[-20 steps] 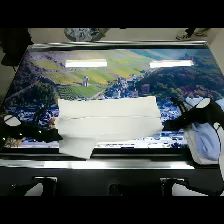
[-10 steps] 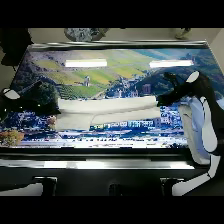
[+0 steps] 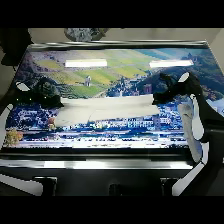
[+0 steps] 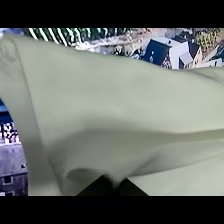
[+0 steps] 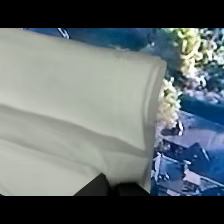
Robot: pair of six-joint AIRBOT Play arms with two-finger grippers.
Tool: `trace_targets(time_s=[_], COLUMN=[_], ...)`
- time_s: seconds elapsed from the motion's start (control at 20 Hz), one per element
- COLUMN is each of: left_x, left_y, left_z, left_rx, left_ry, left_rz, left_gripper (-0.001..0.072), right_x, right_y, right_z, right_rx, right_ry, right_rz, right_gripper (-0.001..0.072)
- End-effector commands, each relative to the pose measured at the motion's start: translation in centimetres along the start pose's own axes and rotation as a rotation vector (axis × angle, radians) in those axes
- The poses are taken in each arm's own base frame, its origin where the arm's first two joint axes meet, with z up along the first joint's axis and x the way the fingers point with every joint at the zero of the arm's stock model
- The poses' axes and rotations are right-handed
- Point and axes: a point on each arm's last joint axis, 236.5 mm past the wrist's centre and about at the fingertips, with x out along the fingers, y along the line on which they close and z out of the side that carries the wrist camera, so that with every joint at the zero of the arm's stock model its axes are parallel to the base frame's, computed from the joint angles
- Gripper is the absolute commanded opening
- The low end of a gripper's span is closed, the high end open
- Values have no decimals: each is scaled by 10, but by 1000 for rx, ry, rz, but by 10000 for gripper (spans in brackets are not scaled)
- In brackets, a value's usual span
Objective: Fold the shirts.
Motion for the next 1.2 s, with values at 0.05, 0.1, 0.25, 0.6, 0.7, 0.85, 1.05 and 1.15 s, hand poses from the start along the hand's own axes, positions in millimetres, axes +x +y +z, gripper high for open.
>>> trace_targets(time_s=[0.05, 0.1, 0.25, 0.6, 0.7, 0.85, 1.05, 1.15], left_x=[2, -5, -29, -78, -88, -94, -89, -82], left_y=[2, 1, -8, -64, -82, -114, -147, -160], left_z=[-7, -9, -4, 5, 5, 3, -8, -14], left_rx=[-30, -29, -13, 71, 98, 136, 194, 221], left_ry=[54, 68, 35, -88, -112, -131, -110, -92], left_rz=[-15, -21, -32, -91, -115, -169, -206, -215], left_gripper=[415, 434, 434, 433, 433, 434, 433, 430], right_x=[-6, -19, -49, -21, -8, 6, 19, 9], right_y=[10, 11, -11, -26, -20, -10, -1, 10], right_z=[-12, -14, -15, -15, -12, -14, -10, -3], right_rx=[-62, -108, -78, 134, 182, 190, 185, 152], right_ry=[45, 40, -12, -22, -23, 19, 34, 1], right_rz=[54, 58, 41, 169, 224, 217, 170, 203], right_gripper=[405, 628, 636, 629, 625, 480, 87, 42])
